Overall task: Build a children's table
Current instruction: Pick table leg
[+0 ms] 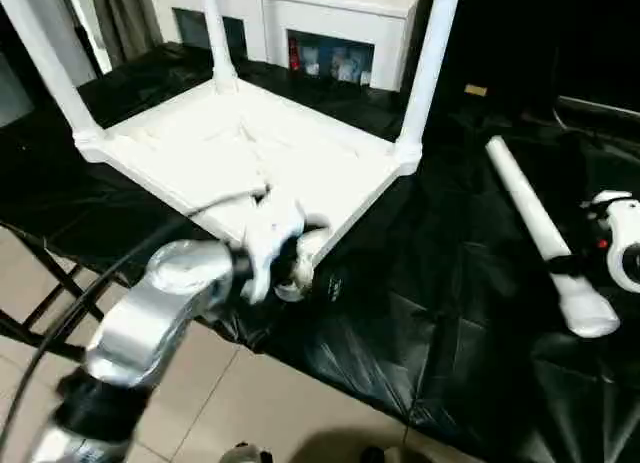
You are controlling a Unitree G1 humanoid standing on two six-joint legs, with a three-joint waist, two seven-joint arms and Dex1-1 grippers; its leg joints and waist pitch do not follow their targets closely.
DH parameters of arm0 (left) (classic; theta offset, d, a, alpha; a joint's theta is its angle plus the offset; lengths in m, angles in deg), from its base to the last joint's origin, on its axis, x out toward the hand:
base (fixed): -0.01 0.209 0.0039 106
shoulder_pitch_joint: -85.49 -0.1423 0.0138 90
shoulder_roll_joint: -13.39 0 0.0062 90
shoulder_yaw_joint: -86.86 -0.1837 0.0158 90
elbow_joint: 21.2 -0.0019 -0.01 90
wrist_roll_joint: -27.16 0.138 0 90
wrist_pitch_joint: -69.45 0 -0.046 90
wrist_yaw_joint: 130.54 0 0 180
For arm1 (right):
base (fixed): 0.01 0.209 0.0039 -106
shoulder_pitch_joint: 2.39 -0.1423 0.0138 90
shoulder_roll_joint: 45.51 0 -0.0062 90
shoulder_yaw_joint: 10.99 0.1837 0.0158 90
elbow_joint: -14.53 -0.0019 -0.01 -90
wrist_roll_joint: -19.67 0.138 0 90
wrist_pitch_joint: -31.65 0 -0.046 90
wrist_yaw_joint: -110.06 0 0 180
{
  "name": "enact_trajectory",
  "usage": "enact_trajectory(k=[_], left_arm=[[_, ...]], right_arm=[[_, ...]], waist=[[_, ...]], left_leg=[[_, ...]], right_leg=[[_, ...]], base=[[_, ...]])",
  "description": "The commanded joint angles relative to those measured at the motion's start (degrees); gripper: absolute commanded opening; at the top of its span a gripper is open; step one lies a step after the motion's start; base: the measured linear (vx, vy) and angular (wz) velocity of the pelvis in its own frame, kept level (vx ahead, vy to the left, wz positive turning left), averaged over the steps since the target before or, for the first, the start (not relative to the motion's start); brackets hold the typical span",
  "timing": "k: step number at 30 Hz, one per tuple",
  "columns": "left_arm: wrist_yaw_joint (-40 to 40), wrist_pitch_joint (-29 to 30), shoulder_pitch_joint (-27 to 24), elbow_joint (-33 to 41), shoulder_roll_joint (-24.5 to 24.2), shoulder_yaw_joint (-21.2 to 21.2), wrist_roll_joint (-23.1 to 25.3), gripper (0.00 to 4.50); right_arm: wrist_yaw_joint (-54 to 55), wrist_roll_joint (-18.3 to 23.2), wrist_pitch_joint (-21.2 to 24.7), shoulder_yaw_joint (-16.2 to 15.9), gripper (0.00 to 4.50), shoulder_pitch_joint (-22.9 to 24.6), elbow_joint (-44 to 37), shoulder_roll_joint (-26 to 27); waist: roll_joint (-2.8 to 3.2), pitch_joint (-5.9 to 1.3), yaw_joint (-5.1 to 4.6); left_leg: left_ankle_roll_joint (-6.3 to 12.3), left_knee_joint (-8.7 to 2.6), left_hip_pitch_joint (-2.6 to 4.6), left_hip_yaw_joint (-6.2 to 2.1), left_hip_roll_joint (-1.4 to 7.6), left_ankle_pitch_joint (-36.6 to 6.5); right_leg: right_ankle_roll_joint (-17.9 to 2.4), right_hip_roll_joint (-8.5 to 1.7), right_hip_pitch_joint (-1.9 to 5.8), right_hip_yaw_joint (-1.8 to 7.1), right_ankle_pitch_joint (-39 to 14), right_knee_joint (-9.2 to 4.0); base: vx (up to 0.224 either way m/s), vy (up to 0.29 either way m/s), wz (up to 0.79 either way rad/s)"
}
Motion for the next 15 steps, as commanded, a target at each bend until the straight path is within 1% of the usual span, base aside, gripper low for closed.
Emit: enact_trajectory(k=[1, 2, 3, 4, 5, 6, 7, 8, 9, 10, 11, 12, 13, 14, 15], left_arm=[[-2.5, 0.5, 1.9, -1.7, 1.1, 1.9, 0.0, 4.5], [-2.4, 1.7, 2.7, -1.9, 2.2, 2.8, -1.6, 4.5], [-2.4, 2.5, 3.2, -2.0, 3.0, 3.6, -2.9, 4.5], [-2.6, 3.2, 3.8, -2.1, 4.1, 4.3, -4.1, 4.5], [-2.6, 3.4, 4.0, -2.1, 4.3, 4.5, -4.5, 4.5], [-2.6, 4.3, 4.8, -2.2, 5.7, 5.6, -6.6, 4.5], [-2.5, 5.0, 5.6, -2.2, 6.8, 6.4, -8.4, 4.5], [-2.5, 5.9, 6.5, -2.5, 8.1, 7.3, -10.2, 4.5], [-2.5, 5.9, 6.5, -2.5, 8.1, 7.3, -10.2, 4.5], [-2.3, 6.7, 7.4, -2.7, 9.1, 8.0, -11.6, 4.5], [-2.2, 7.8, 8.6, -3.1, 10.3, 8.7, -13.2, 4.5], [-1.9, 8.8, 9.7, -3.5, 11.0, 9.4, -14.6, 4.5], [-1.8, 9.8, 10.9, -3.8, 11.9, 10.0, -15.9, 4.5], [-1.9, 11.3, 12.2, -4.2, 12.7, 10.9, -17.4, 4.5], [-1.9, 11.4, 12.3, -4.3, 12.8, 11.0, -17.5, 4.5]], right_arm=[[0.0, 4.4, -0.7, 4.6, 1.86, 0.3, -3.1, -0.1], [0.7, 6.5, -1.2, 7.5, 1.85, 1.0, -4.9, 0.1], [1.3, 8.0, -1.7, 9.6, 1.85, 1.5, -6.3, 0.3], [2.3, 9.9, -2.6, 12.3, 1.85, 2.3, -8.3, 0.7], [2.6, 10.4, -2.9, 13.0, 1.84, 2.5, -8.9, 0.9], [1.9, 14.4, -5.2, 17.4, 1.84, 4.6, -14.7, 2.6], [0.8, 17.7, -6.4, 20.6, 1.84, 6.4, -19.9, 4.4], [-0.8, 21.4, -6.5, 23.5, 1.84, 8.4, -26.0, 6.5], [-0.8, 21.4, -6.5, 23.5, 1.84, 8.4, -26.0, 6.5], [-1.7, 24.0, -5.0, 25.0, 1.84, 10.2, -31.2, 8.0], [-3.1, 26.9, -3.0, 25.7, 1.84, 12.2, -36.9, 9.7], [-4.2, 28.9, -1.3, 25.5, 1.84, 13.9, -41.5, 11.0], [-5.2, 31.1, 0.1, 25.1, 1.84, 15.5, -45.7, 12.3], [-5.9, 33.8, 1.3, 24.6, 1.84, 17.3, -50.2, 13.7], [-5.9, 33.9, 1.4, 24.6, 1.84, 17.4, -50.4, 13.8]], waist=[[-0.23, -4.77, 0.48], [-0.12, -4.82, 0.53], [-0.39, -4.92, 0.65], [-0.39, -4.92, 0.65], [-0.34, -5.23, 0.98], [1.06, -5.09, 1.15], [0.68, -5.35, 1.27], [0.29, -5.51, 1.42], [0.21, -5.45, 1.46], [0.73, -5.78, 1.82], [0.79, -5.8, 2.08], [1.53, -5.7, 2.36], [1.42, -5.69, 2.48], [1.54, -5.78, 2.82], [1.53, -5.63, 2.91]], left_leg=[[4.2, -4.04, 0.56, -0.99, 2.31, -10.6], [4.35, -3.98, 0.36, -1.06, 2.27, -10.2], [4.61, -3.9, 0.46, -0.78, 2.19, -9.6], [4.61, -3.9, 0.46, -0.78, 2.19, -9.6], [5.36, -3.89, 0.26, -0.88, 2.22, -7.7], [5.48, -3.89, 0.14, -1.02, 2.13, -7.6], [5.97, -3.85, 0.18, -0.92, 2.23, -7.3], [6.83, -3.92, 0.07, -0.85, 2.14, -6.3], [7.56, -3.96, -0.13, -0.65, 1.93, -5.9], [8.1, -3.88, -0.04, -0.92, 2.07, -4.3], [8.37, -3.82, 0.16, -0.73, 2.06, -3.6], [8.75, -3.88, 0.13, -0.68, 1.89, -3.2], [9.02, -3.92, 0.26, -0.6, 2.03, -3.0], [9.41, -4.1, -0.1, -0.99, 2.25, -2.2], [9.22, -4.12, 0.07, -0.75, 2.2, -2.8]], right_leg=[[-7.3, -3.55, 3.77, 2.91, -23.1, -5.46], [-7.3, -3.57, 3.92, 2.76, -23.1, -5.47], [-7.0, -3.64, 3.92, 2.91, -22.8, -5.68], [-7.0, -3.64, 3.92, 2.91, -22.8, -5.68], [-7.7, -3.55, 3.93, 2.89, -21.0, -5.21], [-7.9, -3.53, 3.98, 2.8, -20.9, -5.14], [-7.2, -3.58, 4.02, 2.78, -20.2, -5.26], [-7.2, -3.43, 4.13, 2.82, -18.6, -5.02], [-6.7, -3.22, 4.27, 2.89, -18.3, -5.18], [-7.1, -3.36, 4.2, 2.7, -18.0, -4.91], [-6.9, -3.29, 4.01, 2.75, -18.5, -5.03], [-6.6, -3.09, 4.08, 2.79, -18.2, -5.27], [-6.2, -2.98, 3.96, 2.84, -18.1, -5.39], [-6.2, -2.99, 4.14, 2.51, -17.9, -5.2], [-5.4, -2.93, 3.92, 2.52, -19.5, -5.74]], base=[[0.0, 0.0, 0.0], [0.0, 0.0, 0.0], [0.0, 0.0, 0.0], [0.0, 0.0, 0.0], [0.0, 0.0, 0.0], [0.0, 0.0, 0.0], [0.0, 0.0, 0.0], [0.0, 0.0, 0.0], [0.0, 0.0, 0.0], [0.0, 0.0, 0.0], [0.0, 0.0, 0.0], [0.0, 0.0, 0.0], [0.0, 0.0, 0.0], [0.0, 0.0, 0.0], [0.0, 0.0, 0.0]])
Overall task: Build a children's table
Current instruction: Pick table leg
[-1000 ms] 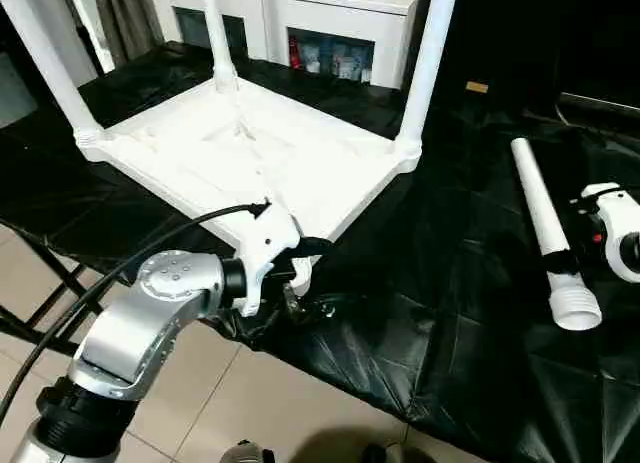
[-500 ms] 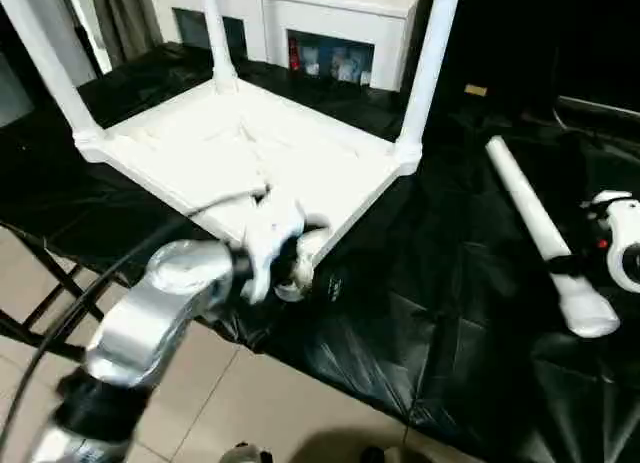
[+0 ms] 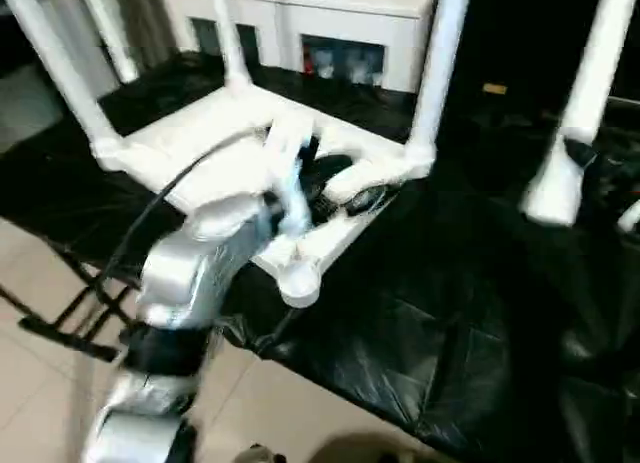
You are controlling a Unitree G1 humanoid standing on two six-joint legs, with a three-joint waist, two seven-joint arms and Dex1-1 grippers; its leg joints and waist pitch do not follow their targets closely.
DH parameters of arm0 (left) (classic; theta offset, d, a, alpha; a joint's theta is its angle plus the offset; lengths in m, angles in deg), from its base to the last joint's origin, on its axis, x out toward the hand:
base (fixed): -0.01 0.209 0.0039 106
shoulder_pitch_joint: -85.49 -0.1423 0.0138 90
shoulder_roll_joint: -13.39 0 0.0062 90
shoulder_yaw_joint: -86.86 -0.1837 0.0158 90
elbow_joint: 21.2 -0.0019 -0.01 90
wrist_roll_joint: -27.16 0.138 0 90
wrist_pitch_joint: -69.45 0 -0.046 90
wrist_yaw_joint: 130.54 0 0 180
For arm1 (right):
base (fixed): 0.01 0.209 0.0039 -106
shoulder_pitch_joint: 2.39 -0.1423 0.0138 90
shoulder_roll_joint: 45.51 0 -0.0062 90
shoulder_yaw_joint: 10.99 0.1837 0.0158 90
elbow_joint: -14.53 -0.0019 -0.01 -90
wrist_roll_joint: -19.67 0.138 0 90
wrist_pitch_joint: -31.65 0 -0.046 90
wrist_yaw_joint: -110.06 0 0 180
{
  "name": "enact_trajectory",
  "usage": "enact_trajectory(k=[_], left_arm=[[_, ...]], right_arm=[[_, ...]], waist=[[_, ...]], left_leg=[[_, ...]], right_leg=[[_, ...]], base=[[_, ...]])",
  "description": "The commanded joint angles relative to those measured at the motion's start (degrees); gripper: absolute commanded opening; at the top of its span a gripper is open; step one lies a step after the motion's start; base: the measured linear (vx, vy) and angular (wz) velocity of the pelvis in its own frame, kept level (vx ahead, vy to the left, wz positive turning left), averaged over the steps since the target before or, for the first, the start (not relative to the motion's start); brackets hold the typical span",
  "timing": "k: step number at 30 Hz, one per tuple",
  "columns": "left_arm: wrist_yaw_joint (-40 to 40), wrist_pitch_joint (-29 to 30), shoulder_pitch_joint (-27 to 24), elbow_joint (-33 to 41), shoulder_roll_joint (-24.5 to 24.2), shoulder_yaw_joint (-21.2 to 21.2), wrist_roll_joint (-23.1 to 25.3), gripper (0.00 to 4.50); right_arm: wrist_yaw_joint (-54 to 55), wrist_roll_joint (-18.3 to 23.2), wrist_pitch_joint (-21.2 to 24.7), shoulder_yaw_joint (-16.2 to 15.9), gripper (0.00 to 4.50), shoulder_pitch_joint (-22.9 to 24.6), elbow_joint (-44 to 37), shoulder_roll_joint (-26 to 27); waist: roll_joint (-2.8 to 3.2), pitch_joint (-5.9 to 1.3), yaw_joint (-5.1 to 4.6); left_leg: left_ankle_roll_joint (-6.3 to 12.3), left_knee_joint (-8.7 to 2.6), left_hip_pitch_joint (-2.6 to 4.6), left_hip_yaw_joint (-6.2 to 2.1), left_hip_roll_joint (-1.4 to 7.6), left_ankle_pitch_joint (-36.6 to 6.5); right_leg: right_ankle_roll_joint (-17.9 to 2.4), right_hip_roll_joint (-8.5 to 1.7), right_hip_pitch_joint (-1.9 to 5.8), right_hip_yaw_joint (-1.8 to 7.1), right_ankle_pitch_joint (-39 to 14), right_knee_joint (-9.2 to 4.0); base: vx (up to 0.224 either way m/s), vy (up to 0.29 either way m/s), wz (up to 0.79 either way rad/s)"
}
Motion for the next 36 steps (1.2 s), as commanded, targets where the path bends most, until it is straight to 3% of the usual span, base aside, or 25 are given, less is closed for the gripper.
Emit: enact_trajectory(k=[1, 5, 6, 8, 10, 11, 12, 17, 18, 19, 25, 26, 27, 33, 34, 35, 36], left_arm=[[0.1, 2.4, 1.2, -0.5, 0.1, 1.7, -2.4, 4.5], [-1.0, 6.3, 6.2, -3.4, 3.0, 4.3, -7.0, 4.5], [-1.2, 6.7, 7.0, -3.9, 3.5, 4.6, -7.7, 4.5], [-1.4, 7.8, 8.5, -5.0, 4.3, 5.4, -9.4, 4.5], [-1.3, 8.6, 9.4, -5.6, 4.8, 5.7, -10.1, 4.5], [-1.1, 9.7, 10.5, -6.6, 5.1, 5.5, -10.6, 4.5], [-1.1, 9.8, 10.7, -7.0, 5.2, 5.3, -10.4, 4.5], [-1.3, 10.1, 11.5, -9.6, 6.4, 5.2, -10.7, 4.5], [-1.4, 10.2, 11.6, -9.7, 6.4, 5.2, -11.0, 4.5], [-1.4, 10.2, 11.6, -9.7, 6.4, 5.2, -11.0, 4.5], [-4.1, 10.8, 12.1, -12.1, 7.2, 6.0, -10.5, 4.5], [-5.5, 10.7, 12.4, -12.6, 7.6, 6.4, -10.0, 4.22], [-9.4, 10.5, 13.3, -14.2, 8.9, 7.9, -9.2, 4.15], [-22.4, 6.1, 16.2, -19.5, 13.2, 12.5, -7.2, 3.73], [-22.4, 6.1, 16.2, -19.5, 13.2, 12.5, -7.2, 3.67], [-24.9, 4.0, 16.5, -20.5, 13.8, 12.7, -6.0, 3.67], [-24.9, 4.0, 16.5, -20.5, 13.8, 12.7, -6.0, 3.55]], right_arm=[[-0.8, 3.7, 1.9, -0.5, 1.84, 0.9, -5.3, 0.4], [-0.6, 10.8, 5.3, -3.0, 1.83, 3.8, -15.5, 4.0], [-0.1, 11.3, 5.7, -3.6, 1.83, 4.1, -17.0, 4.5], [1.0, 11.7, 6.5, -4.9, 1.83, 4.8, -20.0, 5.7], [1.5, 11.5, 7.0, -6.0, 1.83, 5.1, -21.7, 6.3], [2.9, 10.6, 7.4, -8.3, 1.83, 5.6, -24.5, 6.9], [3.3, 10.3, 7.4, -9.1, 1.83, 5.6, -25.1, 7.0], [6.2, 6.7, 7.0, -15.8, 1.83, 6.4, -28.7, 7.3], [6.6, 6.3, 6.9, -16.4, 1.83, 6.6, -29.2, 7.5], [6.6, 6.3, 6.9, -16.4, 1.83, 6.6, -29.2, 7.5], [10.3, 3.4, 5.5, -20.7, 1.83, 6.9, -32.2, 8.9], [11.6, 2.3, 4.7, -21.5, 1.83, 6.8, -32.5, 9.2], [15.0, -1.7, 2.6, -24.0, 1.83, 6.2, -32.9, 9.9], [23.3, -13.7, -3.6, -32.8, 1.83, 4.5, -32.2, 13.0], [23.3, -13.7, -3.6, -32.8, 1.83, 4.5, -32.2, 13.0], [25.2, -16.4, -5.5, -35.5, 1.83, 3.9, -31.7, 14.1], [25.2, -16.4, -5.5, -35.5, 1.83, 3.9, -31.7, 14.1]], waist=[[-1.66, -4.36, 0.48], [-1.23, -4.25, 0.66], [-0.89, -4.3, 0.63], [-0.88, -4.37, 0.46], [-0.77, -4.31, 0.38], [-0.63, -4.21, 0.22], [-0.22, -4.21, 0.17], [-0.2, -4.43, -0.15], [0.22, -4.44, -0.11], [0.01, -4.47, -0.18], [0.56, -4.76, 0.24], [0.55, -4.82, 0.3], [0.69, -4.8, 0.3], [0.46, -4.65, -0.2], [0.46, -4.65, -0.2], [0.04, -4.63, -0.45], [0.27, -4.64, -0.45]], left_leg=[[7.83, -3.63, 0.36, -0.64, 1.84, -4.0], [5.97, -3.9, 0.93, -0.58, 1.46, -6.0], [5.71, -3.96, 0.84, -0.77, 1.5, -6.1], [5.19, -4.29, 0.95, -1.0, 1.79, -6.8], [4.74, -4.43, 1.1, -0.97, 1.74, -7.2], [4.51, -4.56, 1.03, -1.09, 1.84, -7.7], [4.42, -4.66, 1.13, -1.16, 1.89, -8.2], [4.1, -4.94, 1.09, -1.28, 1.94, -8.3], [4.0, -4.99, 1.06, -1.37, 2.0, -8.3], [4.02, -4.98, 0.97, -1.34, 1.99, -8.1], [4.89, -4.86, 0.85, -1.23, 1.89, -5.5], [5.19, -4.88, 0.72, -1.25, 1.9, -5.1], [4.88, -4.84, 0.61, -1.32, 2.07, -4.7], [4.31, -4.93, 0.4, -1.35, 1.62, -5.6], [4.31, -4.93, 0.4, -1.35, 1.62, -5.6], [4.6, -4.98, 0.32, -1.35, 1.62, -5.7], [4.5, -4.98, 0.38, -1.4, 1.62, -5.7]], right_leg=[[-4.8, -3.19, 3.9, 2.65, -22.0, -5.98], [-1.7, -2.96, 3.43, 2.29, -27.3, -7.08], [-1.5, -3.03, 3.61, 2.12, -27.3, -7.06], [-0.6, -3.18, 3.68, 1.93, -27.5, -7.44], [-0.3, -3.23, 3.56, 1.95, -27.6, -7.77], [-0.2, -3.3, 3.67, 1.9, -27.9, -7.88], [-0.2, -3.3, 3.66, 1.84, -28.0, -7.94], [-1.0, -3.71, 3.79, 2.3, -25.3, -7.86], [-1.1, -3.74, 3.82, 2.37, -24.9, -7.73], [-1.0, -3.69, 3.82, 2.43, -24.5, -7.75], [-2.3, -3.72, 3.99, 2.73, -19.9, -7.15], [-2.5, -3.76, 4.17, 2.77, -19.5, -6.98], [-2.6, -3.78, 4.1, 2.79, -19.0, -6.79], [-0.5, -3.65, 4.23, 2.51, -21.2, -7.23], [-0.5, -3.65, 4.23, 2.51, -21.2, -7.23], [-0.1, -3.57, 4.21, 2.53, -21.2, -7.42], [-0.2, -3.64, 4.14, 2.52, -21.2, -7.28]], base=[[0.0, 0.0, 0.0], [0.0, 0.0, 0.0], [0.0, 0.0, 0.0], [0.0, 0.0, 0.0], [0.0, 0.0, 0.0], [0.0, 0.0, 0.0], [0.0, 0.0, 0.0], [0.0, 0.0, 0.0], [0.0, 0.0, 0.0], [0.0, 0.0, 0.0], [0.0, 0.0, 0.0], [0.0, 0.0, 0.0], [0.0, 0.0, 0.0], [0.0, 0.0, 0.0], [0.0, 0.0, 0.0], [0.0, 0.0, 0.0], [0.0, 0.0, 0.0]])
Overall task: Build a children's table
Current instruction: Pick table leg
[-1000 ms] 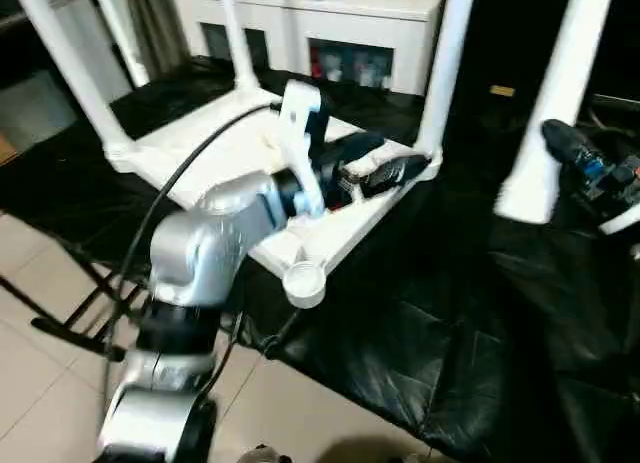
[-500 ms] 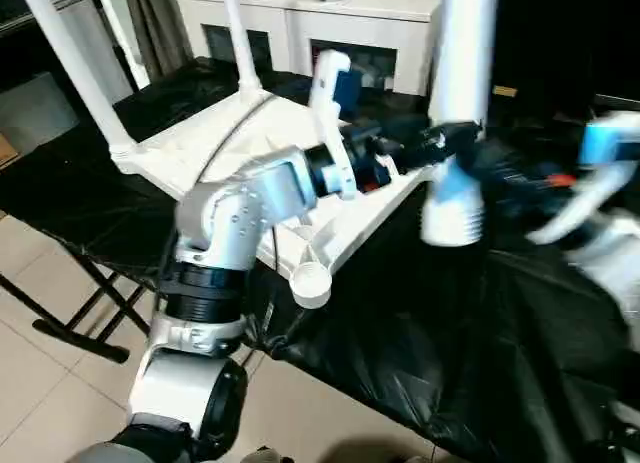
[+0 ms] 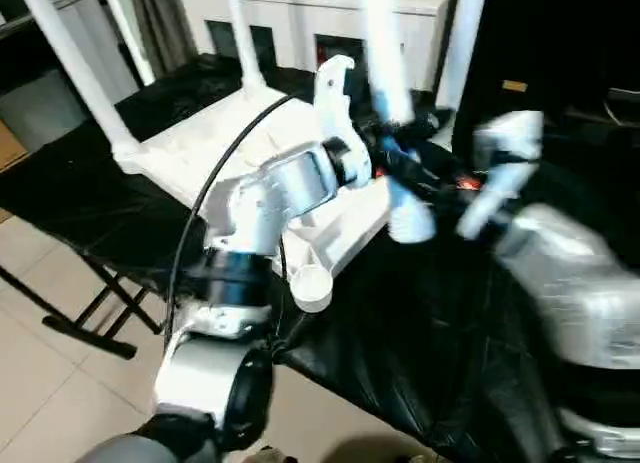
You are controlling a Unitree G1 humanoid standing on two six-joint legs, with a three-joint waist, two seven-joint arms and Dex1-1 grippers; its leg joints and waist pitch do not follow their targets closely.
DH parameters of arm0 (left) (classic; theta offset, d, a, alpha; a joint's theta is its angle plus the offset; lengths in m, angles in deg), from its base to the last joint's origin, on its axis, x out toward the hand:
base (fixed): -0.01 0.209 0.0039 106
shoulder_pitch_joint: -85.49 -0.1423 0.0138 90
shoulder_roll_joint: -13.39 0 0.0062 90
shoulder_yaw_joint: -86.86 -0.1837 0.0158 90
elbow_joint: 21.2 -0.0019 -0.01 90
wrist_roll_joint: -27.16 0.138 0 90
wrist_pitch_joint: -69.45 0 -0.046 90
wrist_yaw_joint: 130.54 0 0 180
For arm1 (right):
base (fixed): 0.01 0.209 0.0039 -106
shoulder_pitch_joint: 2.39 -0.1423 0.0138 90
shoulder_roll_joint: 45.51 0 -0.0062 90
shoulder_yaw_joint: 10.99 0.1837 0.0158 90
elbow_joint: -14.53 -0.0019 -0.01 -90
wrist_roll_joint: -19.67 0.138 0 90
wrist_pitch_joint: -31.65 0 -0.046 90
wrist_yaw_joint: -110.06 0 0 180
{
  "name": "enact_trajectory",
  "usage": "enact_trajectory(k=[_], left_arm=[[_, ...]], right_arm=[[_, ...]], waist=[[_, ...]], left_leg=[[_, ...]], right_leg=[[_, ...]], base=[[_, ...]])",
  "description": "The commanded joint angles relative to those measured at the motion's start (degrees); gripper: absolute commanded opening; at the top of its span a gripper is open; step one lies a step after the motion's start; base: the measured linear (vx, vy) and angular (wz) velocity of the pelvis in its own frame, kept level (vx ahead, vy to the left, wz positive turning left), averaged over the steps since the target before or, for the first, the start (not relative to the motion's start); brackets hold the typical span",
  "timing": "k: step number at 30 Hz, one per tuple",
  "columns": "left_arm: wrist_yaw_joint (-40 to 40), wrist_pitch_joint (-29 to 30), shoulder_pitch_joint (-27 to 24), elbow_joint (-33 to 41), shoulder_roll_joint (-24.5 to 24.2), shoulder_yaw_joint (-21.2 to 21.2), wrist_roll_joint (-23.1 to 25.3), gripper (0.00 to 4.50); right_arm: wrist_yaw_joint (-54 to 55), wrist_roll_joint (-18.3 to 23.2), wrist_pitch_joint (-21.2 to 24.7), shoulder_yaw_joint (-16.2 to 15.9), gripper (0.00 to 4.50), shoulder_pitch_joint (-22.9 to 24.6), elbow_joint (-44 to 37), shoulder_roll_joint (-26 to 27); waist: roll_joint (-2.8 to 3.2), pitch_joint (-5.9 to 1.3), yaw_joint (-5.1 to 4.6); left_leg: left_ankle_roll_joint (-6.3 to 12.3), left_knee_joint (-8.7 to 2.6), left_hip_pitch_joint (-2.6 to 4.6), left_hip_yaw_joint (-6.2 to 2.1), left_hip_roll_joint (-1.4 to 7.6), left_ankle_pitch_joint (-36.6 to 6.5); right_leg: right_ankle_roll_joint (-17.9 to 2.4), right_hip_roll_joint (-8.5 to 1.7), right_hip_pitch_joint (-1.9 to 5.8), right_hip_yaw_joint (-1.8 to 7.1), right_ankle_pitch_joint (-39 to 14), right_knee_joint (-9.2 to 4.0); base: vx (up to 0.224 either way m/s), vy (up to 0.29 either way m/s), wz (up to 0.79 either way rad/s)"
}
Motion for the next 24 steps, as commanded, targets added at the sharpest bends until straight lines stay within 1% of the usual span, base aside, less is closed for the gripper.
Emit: enact_trajectory(k=[1, 2, 3, 4, 5, 7, 9, 11, 12, 13, 14, 16, 17, 18, 19, 20, 21, 22, 23, 24], left_arm=[[-3.5, -2.2, 1.0, -0.9, 0.9, 1.3, 1.7, 3.39], [-4.8, -2.8, 1.0, -0.9, 1.4, 1.7, 2.2, 3.3], [-4.8, -2.8, 1.0, -0.9, 1.4, 1.7, 2.2, 3.27], [-6.8, -3.2, 1.0, -1.0, 2.0, 2.3, 3.0, 3.21], [-7.5, -3.4, 0.7, -0.8, 2.3, 2.1, 3.5, 3.08], [-7.8, -3.5, 0.4, -0.5, 2.5, 2.1, 3.4, 2.86], [-8.2, -3.9, 0.0, -0.1, 2.4, 1.5, 3.2, 2.84], [-8.0, -4.0, -0.2, 0.1, 2.5, 1.3, 2.9, 2.57], [-7.7, -4.1, -0.2, 0.1, 2.5, 1.3, 2.7, 2.44], [-7.5, -4.3, -0.2, 0.3, 2.4, 1.0, 2.7, 2.44], [-7.5, -4.3, -0.2, 0.3, 2.4, 1.0, 2.7, 2.39], [-6.9, -4.0, -0.5, 1.5, 2.1, 0.4, 2.5, 2.2], [-6.5, -4.0, -0.5, 1.7, 2.0, 0.2, 2.5, 2.05], [-6.2, -4.0, -0.5, 1.7, 1.8, 0.0, 2.4, 2.05], [-5.1, -4.1, -0.4, 1.6, 1.1, -0.4, 2.6, 2.03], [-4.3, -4.3, -0.3, 1.5, 0.6, -0.8, 2.7, 1.99], [-2.6, -4.5, -0.1, 1.1, -0.5, -1.4, 3.0, 1.99], [-2.6, -4.5, -0.1, 1.1, -0.5, -1.4, 3.0, 1.97], [0.2, -4.7, 0.3, 0.5, -2.1, -1.9, 2.9, 1.97], [4.7, -4.7, 0.8, -0.4, -4.6, -2.8, 2.6, 1.96]], right_arm=[[2.9, -2.1, -2.1, -2.4, 1.83, -2.0, 0.3, 2.0], [4.4, -2.9, -2.6, -2.9, 1.83, -2.4, 0.8, 3.0], [4.4, -2.9, -2.6, -2.9, 1.83, -2.4, 0.8, 3.0], [6.6, -5.1, -4.2, -4.0, 1.83, -3.0, 1.7, 4.2], [7.5, -6.4, -5.0, -4.9, 1.83, -3.6, 2.4, 4.8], [7.8, -6.8, -5.2, -5.1, 1.83, -3.9, 2.6, 5.2], [8.3, -7.7, -6.1, -5.5, 1.83, -4.7, 3.2, 6.0], [8.5, -7.9, -6.4, -5.6, 1.83, -5.1, 3.4, 6.3], [8.6, -7.8, -6.4, -5.5, 1.83, -5.2, 3.4, 6.5], [8.6, -7.9, -6.5, -5.6, 1.83, -5.5, 3.5, 6.6], [8.6, -7.9, -6.5, -5.6, 1.83, -5.5, 3.5, 6.6], [8.7, -8.2, -6.4, -5.8, 1.83, -5.4, 3.0, 6.6], [8.7, -8.2, -6.4, -5.9, 1.83, -5.4, 2.9, 6.6], [8.2, -7.8, -6.3, -5.7, 1.83, -5.4, 3.0, 6.6], [7.2, -6.9, -5.9, -5.1, 1.83, -5.4, 3.1, 6.3], [6.6, -6.3, -5.6, -4.7, 2.39, -5.4, 3.2, 6.1], [4.6, -4.3, -4.3, -3.6, 2.39, -5.3, 3.4, 5.2], [4.6, -4.3, -4.3, -3.6, 2.53, -5.3, 3.4, 5.2], [0.8, -2.2, -3.0, -2.7, 2.53, -5.0, 3.5, 2.7], [-6.6, 1.9, 0.1, -1.6, 2.59, -4.4, 3.4, -2.0]], waist=[[-1.6, -4.2, -0.25], [-1.47, -4.21, -0.44], [-1.44, -4.2, -0.58], [-1.47, -4.25, -0.78], [-1.58, -4.22, -0.93], [-1.43, -4.22, -0.98], [-1.36, -4.3, -0.88], [-1.32, -4.31, -0.82], [-1.32, -4.34, -0.82], [-1.22, -4.31, -0.87], [-1.24, -4.3, -0.87], [-1.08, -4.26, -0.9], [-1.16, -4.26, -0.92], [-1.18, -4.23, -0.95], [-1.05, -4.21, -0.97], [-1.01, -4.23, -0.97], [-0.87, -4.24, -0.97], [-0.97, -4.24, -0.95], [-0.9, -4.3, -0.79], [-0.76, -4.36, -0.51]], left_leg=[[4.37, -3.92, 0.35, -1.39, 2.1, -5.9], [4.48, -3.97, 0.36, -1.52, 2.2, -5.9], [4.5, -3.98, 0.37, -1.52, 2.22, -5.8], [4.65, -3.99, 0.39, -1.56, 2.28, -6.0], [4.67, -4.03, 0.35, -1.56, 2.35, -5.9], [4.74, -4.03, 0.36, -1.56, 2.37, -5.8], [5.21, -3.97, 0.49, -1.54, 2.47, -5.3], [5.46, -3.97, 0.5, -1.52, 2.58, -4.9], [5.63, -3.98, 0.44, -1.57, 2.65, -4.6], [5.83, -3.97, 0.36, -1.58, 2.68, -4.5], [5.86, -3.97, 0.4, -1.56, 2.67, -4.6], [5.8, -3.96, 0.35, -1.51, 2.58, -4.7], [5.7, -3.98, 0.42, -1.5, 2.6, -5.0], [5.63, -3.99, 0.36, -1.51, 2.59, -5.1], [5.52, -4.03, 0.45, -1.53, 2.61, -5.4], [5.52, -4.05, 0.47, -1.56, 2.63, -5.6], [5.51, -4.04, 0.5, -1.58, 2.64, -5.7], [5.68, -4.08, 0.54, -1.57, 2.63, -5.9], [6.06, -4.02, 0.66, -1.54, 2.67, -5.8], [6.53, -3.96, 0.82, -1.58, 2.73, -5.6]], right_leg=[[-1.1, -3.47, 3.55, 2.6, -21.6, -5.16], [-1.4, -3.47, 3.46, 2.63, -21.2, -5.05], [-1.4, -3.46, 3.5, 2.62, -21.0, -5.06], [-1.8, -3.54, 3.45, 2.65, -20.5, -4.94], [-1.9, -3.51, 3.45, 2.72, -20.2, -4.92], [-2.1, -3.64, 3.45, 2.84, -19.8, -4.82], [-2.9, -3.68, 3.4, 3.0, -18.4, -4.64], [-3.5, -3.73, 3.42, 3.11, -17.4, -4.46], [-3.8, -3.75, 3.53, 3.15, -16.6, -4.27], [-4.1, -3.76, 3.53, 3.18, -16.1, -4.21], [-4.3, -3.78, 3.56, 3.2, -16.0, -4.19], [-4.3, -3.79, 3.61, 3.21, -16.1, -4.22], [-4.3, -3.78, 3.62, 3.21, -16.4, -4.26], [-4.2, -3.76, 3.65, 3.22, -16.5, -4.24], [-4.1, -3.74, 3.63, 3.18, -16.8, -4.32], [-3.9, -3.71, 3.64, 3.2, -16.8, -4.41], [-4.0, -3.72, 3.62, 3.21, -16.7, -4.32], [-3.8, -3.66, 3.65, 3.22, -16.8, -4.44], [-4.0, -3.68, 3.68, 3.27, -16.1, -4.41], [-4.2, -3.61, 3.69, 3.42, -15.2, -4.14]], base=[[0.0, 0.0, 0.0], [0.0, 0.0, 0.0], [0.0, 0.0, 0.0], [0.0, 0.0, 0.0], [0.0, 0.0, 0.0], [0.0, 0.0, 0.0], [0.0, 0.0, 0.0], [0.0, 0.0, 0.0], [0.0, 0.0, 0.0], [0.0, 0.0, 0.0], [0.0, 0.0, 0.0], [0.0, 0.0, 0.0], [0.0, 0.0, 0.0], [0.0, 0.0, 0.0], [0.0, 0.0, 0.0], [0.0, 0.0, 0.0], [0.0, 0.0, 0.0], [0.0, 0.0, 0.0], [0.0, 0.0, 0.0], [0.0, 0.0, 0.0]])
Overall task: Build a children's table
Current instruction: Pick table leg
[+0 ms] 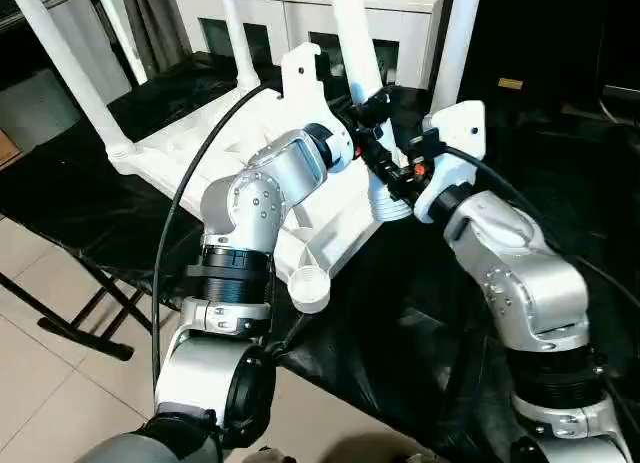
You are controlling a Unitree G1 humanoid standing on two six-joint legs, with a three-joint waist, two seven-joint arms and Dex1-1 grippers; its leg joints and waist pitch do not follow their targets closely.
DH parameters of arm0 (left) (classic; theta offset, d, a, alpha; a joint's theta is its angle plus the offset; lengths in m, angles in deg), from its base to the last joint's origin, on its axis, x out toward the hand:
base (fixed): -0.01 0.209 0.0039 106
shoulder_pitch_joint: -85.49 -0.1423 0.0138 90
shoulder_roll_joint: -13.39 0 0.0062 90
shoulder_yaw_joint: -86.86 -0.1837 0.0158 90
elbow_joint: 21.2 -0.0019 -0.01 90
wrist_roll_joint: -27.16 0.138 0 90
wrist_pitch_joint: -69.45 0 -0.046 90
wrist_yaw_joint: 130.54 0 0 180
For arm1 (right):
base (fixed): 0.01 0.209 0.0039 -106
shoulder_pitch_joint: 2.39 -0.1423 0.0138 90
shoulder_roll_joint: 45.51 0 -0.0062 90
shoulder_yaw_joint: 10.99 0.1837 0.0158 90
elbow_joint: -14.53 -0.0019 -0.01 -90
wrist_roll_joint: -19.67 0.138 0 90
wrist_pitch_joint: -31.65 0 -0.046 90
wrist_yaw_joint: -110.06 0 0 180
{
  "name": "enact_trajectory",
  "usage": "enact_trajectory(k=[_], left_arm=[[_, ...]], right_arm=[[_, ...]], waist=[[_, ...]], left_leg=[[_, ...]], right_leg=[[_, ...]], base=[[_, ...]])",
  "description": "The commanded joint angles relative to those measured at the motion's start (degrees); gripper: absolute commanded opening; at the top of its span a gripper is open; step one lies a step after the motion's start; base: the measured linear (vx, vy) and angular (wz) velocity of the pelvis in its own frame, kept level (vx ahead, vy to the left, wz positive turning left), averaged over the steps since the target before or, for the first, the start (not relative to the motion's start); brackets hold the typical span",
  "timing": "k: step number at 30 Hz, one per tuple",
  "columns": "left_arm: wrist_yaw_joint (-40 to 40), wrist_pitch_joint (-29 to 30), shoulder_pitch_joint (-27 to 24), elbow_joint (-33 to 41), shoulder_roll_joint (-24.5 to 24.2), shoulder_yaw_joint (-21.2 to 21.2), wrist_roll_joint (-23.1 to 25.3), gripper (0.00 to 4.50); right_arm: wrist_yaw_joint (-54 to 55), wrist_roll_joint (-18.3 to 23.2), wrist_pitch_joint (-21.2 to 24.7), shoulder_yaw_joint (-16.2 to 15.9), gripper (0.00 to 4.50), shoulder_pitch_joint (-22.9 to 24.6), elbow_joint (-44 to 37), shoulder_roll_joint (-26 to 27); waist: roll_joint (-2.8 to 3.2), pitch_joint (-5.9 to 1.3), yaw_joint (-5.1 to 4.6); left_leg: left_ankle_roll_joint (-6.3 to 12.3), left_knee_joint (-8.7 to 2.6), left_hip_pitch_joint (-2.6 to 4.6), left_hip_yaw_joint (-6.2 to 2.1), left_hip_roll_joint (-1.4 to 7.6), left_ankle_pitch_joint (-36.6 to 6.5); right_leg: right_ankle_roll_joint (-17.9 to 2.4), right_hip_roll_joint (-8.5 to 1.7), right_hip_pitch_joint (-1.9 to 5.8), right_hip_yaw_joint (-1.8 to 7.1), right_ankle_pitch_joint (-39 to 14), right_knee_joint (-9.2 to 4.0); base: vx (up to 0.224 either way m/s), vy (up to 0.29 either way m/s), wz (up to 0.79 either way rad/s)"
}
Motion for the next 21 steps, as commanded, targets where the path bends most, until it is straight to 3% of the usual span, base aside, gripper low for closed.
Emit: enact_trajectory(k=[1, 4, 5, 6, 7, 10, 14, 19, 21], left_arm=[[5.5, 0.3, 1.0, -1.3, -2.7, -1.5, -0.3, 1.96], [13.8, 1.7, 0.8, -0.7, -6.0, -3.7, -1.7, 1.95], [18.8, 2.8, 0.5, 0.2, -7.4, -4.7, -3.2, 1.95], [19.2, 2.9, 0.5, 0.3, -7.5, -4.8, -3.3, 1.95], [19.6, 3.0, 0.5, 0.4, -7.7, -4.9, -3.4, 1.95], [26.2, 3.9, 0.1, 1.9, -9.2, -6.2, -5.2, 1.95], [36.7, 6.5, -1.0, 5.8, -10.3, -7.2, -11.2, 1.95], [39.6, 7.5, -1.7, 7.1, -9.7, -7.6, -12.8, 1.95], [39.9, 7.6, -1.9, 7.3, -9.6, -7.5, -13.0, 1.95]], right_arm=[[-9.5, 5.5, 3.4, 1.0, 2.72, -0.3, -1.6, -4.3], [-18.0, 11.0, 7.3, 2.5, 2.97, 0.1, -1.7, -9.3], [-21.8, 13.0, 8.9, 2.9, 3.01, 0.0, -1.3, -11.6], [-22.1, 13.1, 9.0, 2.9, 3.18, 0.0, -1.3, -11.8], [-22.4, 13.3, 9.1, 2.9, 3.18, 0.0, -1.3, -12.0], [-26.9, 15.8, 10.7, 2.9, 3.42, -0.1, -0.8, -14.4], [-33.3, 20.2, 13.7, 1.9, 3.43, 0.0, -0.2, -17.0], [-34.0, 21.9, 15.1, 1.8, 3.43, 0.0, 0.1, -15.4], [-33.7, 22.3, 15.4, 1.9, 3.16, -0.1, 0.1, -14.9]], waist=[[-0.85, -4.36, 0.17], [-0.85, -4.51, 0.28], [-0.56, -4.57, 0.39], [-0.82, -4.54, 0.39], [-0.78, -4.57, 0.41], [-0.86, -4.45, 0.49], [-0.74, -4.38, 0.86], [-0.92, -4.12, 0.93], [-0.85, -4.14, 0.91]], left_leg=[[6.86, -3.82, 0.92, -1.57, 2.78, -5.5], [7.87, -3.59, 0.58, -1.57, 2.72, -4.4], [8.2, -3.48, 0.47, -1.64, 2.76, -3.5], [8.3, -3.48, 0.51, -1.6, 2.77, -3.6], [8.26, -3.43, 0.51, -1.53, 2.85, -3.3], [7.65, -3.46, 0.54, -1.42, 2.78, -4.2], [6.85, -3.56, 0.67, -1.43, 3.09, -5.7], [5.56, -3.68, 0.77, -1.27, 2.74, -7.0], [4.97, -3.73, 0.96, -1.3, 2.79, -7.2]], right_leg=[[-4.4, -3.54, 3.7, 3.27, -14.9, -3.97], [-5.3, -3.76, 4.0, 3.33, -13.0, -3.55], [-6.3, -3.93, 4.11, 3.3, -12.5, -3.31], [-6.5, -3.91, 4.06, 3.34, -12.6, -3.45], [-7.4, -3.98, 3.97, 3.36, -12.4, -3.24], [-7.3, -4.0, 4.11, 3.29, -15.3, -3.44], [-7.8, -4.0, 3.88, 3.32, -16.8, -3.55], [-5.9, -3.82, 3.74, 3.22, -21.1, -4.15], [-5.2, -3.78, 3.63, 3.15, -22.3, -4.3]], base=[[0.0, 0.0, 0.0], [0.0, 0.0, 0.0], [0.0, 0.0, 0.0], [0.0, 0.0, 0.0], [0.0, 0.0, 0.0], [0.0, 0.0, 0.0], [0.0, 0.0, 0.0], [0.0, 0.0, 0.0], [0.0, 0.0, 0.0]])
